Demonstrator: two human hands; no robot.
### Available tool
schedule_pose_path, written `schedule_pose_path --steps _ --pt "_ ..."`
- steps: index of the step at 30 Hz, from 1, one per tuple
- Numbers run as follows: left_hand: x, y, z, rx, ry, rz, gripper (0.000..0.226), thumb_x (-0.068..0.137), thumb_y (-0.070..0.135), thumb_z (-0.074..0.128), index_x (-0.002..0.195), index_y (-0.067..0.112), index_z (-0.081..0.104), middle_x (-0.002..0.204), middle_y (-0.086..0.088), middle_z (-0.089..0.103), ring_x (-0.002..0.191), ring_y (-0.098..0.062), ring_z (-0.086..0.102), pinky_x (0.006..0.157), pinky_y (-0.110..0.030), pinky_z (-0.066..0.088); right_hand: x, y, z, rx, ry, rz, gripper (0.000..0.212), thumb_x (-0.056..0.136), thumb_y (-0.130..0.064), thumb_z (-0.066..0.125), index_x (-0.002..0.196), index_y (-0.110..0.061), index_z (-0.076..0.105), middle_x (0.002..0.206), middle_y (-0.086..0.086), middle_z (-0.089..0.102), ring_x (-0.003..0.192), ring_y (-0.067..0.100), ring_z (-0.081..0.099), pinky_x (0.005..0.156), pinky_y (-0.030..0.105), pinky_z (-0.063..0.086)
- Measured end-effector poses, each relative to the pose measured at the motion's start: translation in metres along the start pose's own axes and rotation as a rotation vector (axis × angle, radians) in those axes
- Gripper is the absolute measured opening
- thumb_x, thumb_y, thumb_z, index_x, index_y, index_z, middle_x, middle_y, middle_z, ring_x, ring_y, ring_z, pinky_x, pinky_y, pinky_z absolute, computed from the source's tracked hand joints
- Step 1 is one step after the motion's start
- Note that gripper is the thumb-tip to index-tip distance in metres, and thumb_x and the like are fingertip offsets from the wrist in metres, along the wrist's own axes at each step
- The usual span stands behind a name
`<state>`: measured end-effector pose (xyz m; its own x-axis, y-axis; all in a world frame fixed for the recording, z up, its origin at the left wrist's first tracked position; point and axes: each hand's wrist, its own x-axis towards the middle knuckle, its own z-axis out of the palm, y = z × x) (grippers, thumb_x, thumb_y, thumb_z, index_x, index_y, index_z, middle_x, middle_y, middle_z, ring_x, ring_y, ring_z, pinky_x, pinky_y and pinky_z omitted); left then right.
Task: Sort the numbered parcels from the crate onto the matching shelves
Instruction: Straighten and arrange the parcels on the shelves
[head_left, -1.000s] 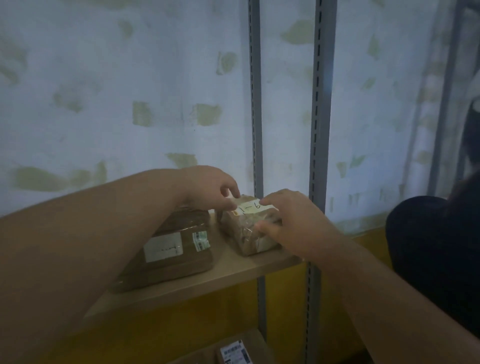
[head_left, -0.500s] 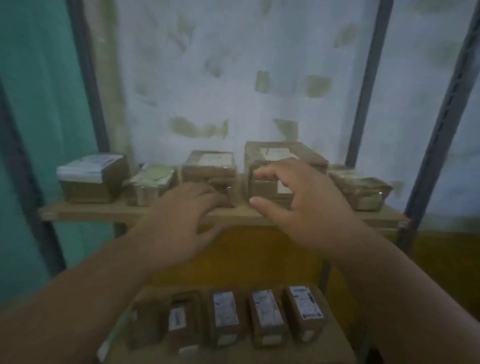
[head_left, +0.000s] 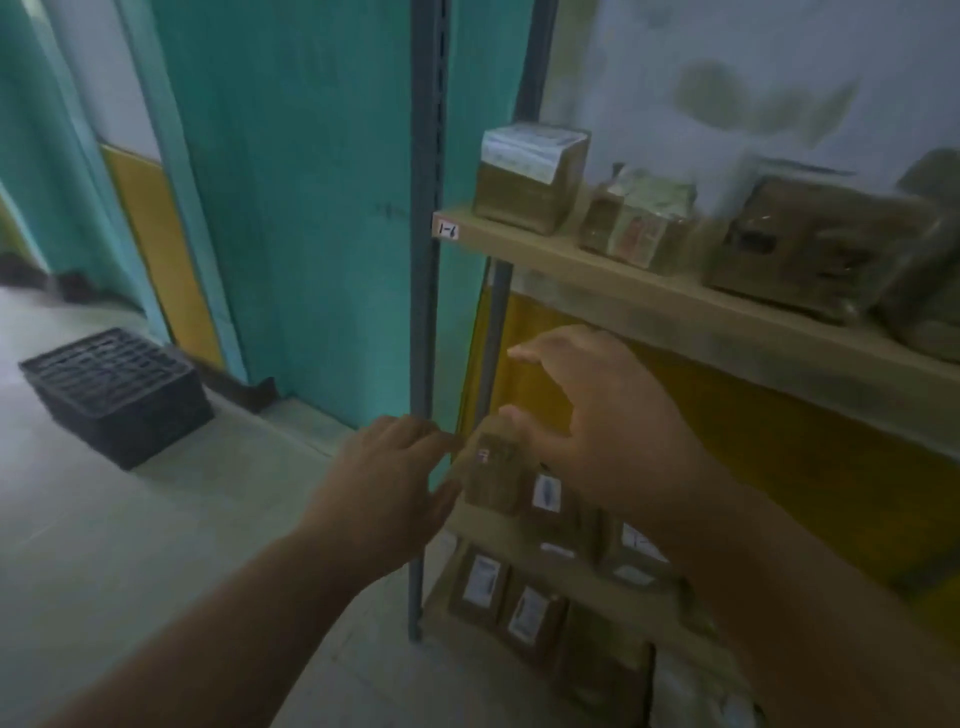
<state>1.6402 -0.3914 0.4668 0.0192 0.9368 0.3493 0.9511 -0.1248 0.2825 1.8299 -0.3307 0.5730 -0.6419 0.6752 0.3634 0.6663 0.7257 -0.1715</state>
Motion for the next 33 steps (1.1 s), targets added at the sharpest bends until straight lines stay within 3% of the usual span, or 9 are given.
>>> schedule_pose_path --steps 7,10,14,17,21,25,27,30,33 --pt "0.023 -0.06 0.098 -0.098 -0.218 -0.063 0.038 0.089 0.04 0.059 0.126 0.031 0.058 0.123 0.008 0.06 0.111 -0.017 0.056 0.094 -0.033 0.048 0.022 0.047 0.099 0.022 -0.168 0.135 0.042 0.091 -0.043 0.061 0.128 -0.025 0.062 0.123 -0.005 0.058 0.112 0.015 0.053 0.085 0.027 0.04" --pt "0.033 -0.061 0.145 -0.177 -0.336 -0.096 0.043 0.091 0.039 0.058 0.133 0.032 0.051 0.131 0.008 0.055 0.116 -0.018 0.054 0.098 -0.034 0.049 0.029 0.086 0.14 0.056 -0.288 0.221 0.042 0.091 -0.041 0.064 0.129 -0.024 0.062 0.126 -0.001 0.057 0.115 0.02 0.053 0.092 0.036 0.046" --pt "0.048 -0.06 0.205 -0.23 -0.444 -0.192 0.058 0.092 0.045 0.055 0.146 0.033 0.035 0.148 0.005 0.042 0.131 -0.023 0.046 0.105 -0.038 0.046 0.048 0.136 0.19 0.057 -0.404 0.251 0.043 0.093 -0.038 0.067 0.133 -0.024 0.06 0.131 0.002 0.054 0.12 0.023 0.049 0.09 0.032 0.04" --pt "0.06 -0.057 0.239 -0.207 -0.502 -0.251 0.065 0.094 0.043 0.053 0.151 0.032 0.025 0.147 0.002 0.042 0.132 -0.024 0.045 0.107 -0.042 0.044 0.07 0.169 0.225 0.062 -0.453 0.209 0.043 0.092 -0.032 0.07 0.132 -0.02 0.061 0.131 0.004 0.054 0.119 0.023 0.05 0.085 0.025 0.033" --pt "0.065 -0.05 0.271 -0.301 -0.498 -0.422 0.073 0.094 0.038 0.057 0.153 0.029 0.017 0.146 -0.002 0.045 0.127 -0.024 0.05 0.105 -0.04 0.046 0.095 0.203 0.272 0.061 -0.584 0.171 0.049 0.092 -0.032 0.069 0.138 -0.02 0.056 0.145 0.006 0.048 0.132 0.026 0.045 0.1 0.034 0.04" --pt "0.07 -0.042 0.293 -0.432 -0.439 -0.527 0.082 0.092 0.034 0.058 0.152 0.041 0.004 0.15 -0.002 0.039 0.121 -0.025 0.055 0.098 -0.041 0.051 0.11 0.228 0.311 -0.004 -0.76 0.204 0.067 0.091 -0.038 0.07 0.151 -0.029 0.041 0.165 0.004 0.023 0.149 0.027 0.025 0.116 0.041 0.03" --pt "0.072 -0.04 0.299 -0.423 -0.423 -0.547 0.084 0.092 0.035 0.057 0.152 0.042 -0.001 0.156 -0.001 0.032 0.124 -0.028 0.053 0.1 -0.044 0.05 0.111 0.236 0.323 0.01 -0.831 0.236 0.073 0.089 -0.043 0.072 0.153 -0.032 0.038 0.166 0.004 0.021 0.15 0.027 0.022 0.117 0.042 0.028" --pt "0.071 -0.037 0.303 -0.442 -0.413 -0.613 0.083 0.094 0.037 0.056 0.154 0.038 -0.002 0.161 0.003 0.022 0.129 -0.026 0.048 0.102 -0.042 0.046 0.102 0.232 0.337 0.029 -0.798 0.267 0.073 0.086 -0.046 0.074 0.15 -0.03 0.044 0.162 0.007 0.028 0.148 0.029 0.027 0.117 0.041 0.029" --pt "0.067 -0.041 0.299 -0.447 -0.37 -0.65 0.083 0.094 0.035 0.057 0.156 0.033 0.003 0.161 0.002 0.023 0.126 -0.023 0.051 0.1 -0.04 0.05 0.092 0.219 0.346 0.04 -0.709 0.302 0.072 0.083 -0.05 0.075 0.146 -0.027 0.05 0.155 0.009 0.037 0.142 0.029 0.033 0.113 0.038 0.033"
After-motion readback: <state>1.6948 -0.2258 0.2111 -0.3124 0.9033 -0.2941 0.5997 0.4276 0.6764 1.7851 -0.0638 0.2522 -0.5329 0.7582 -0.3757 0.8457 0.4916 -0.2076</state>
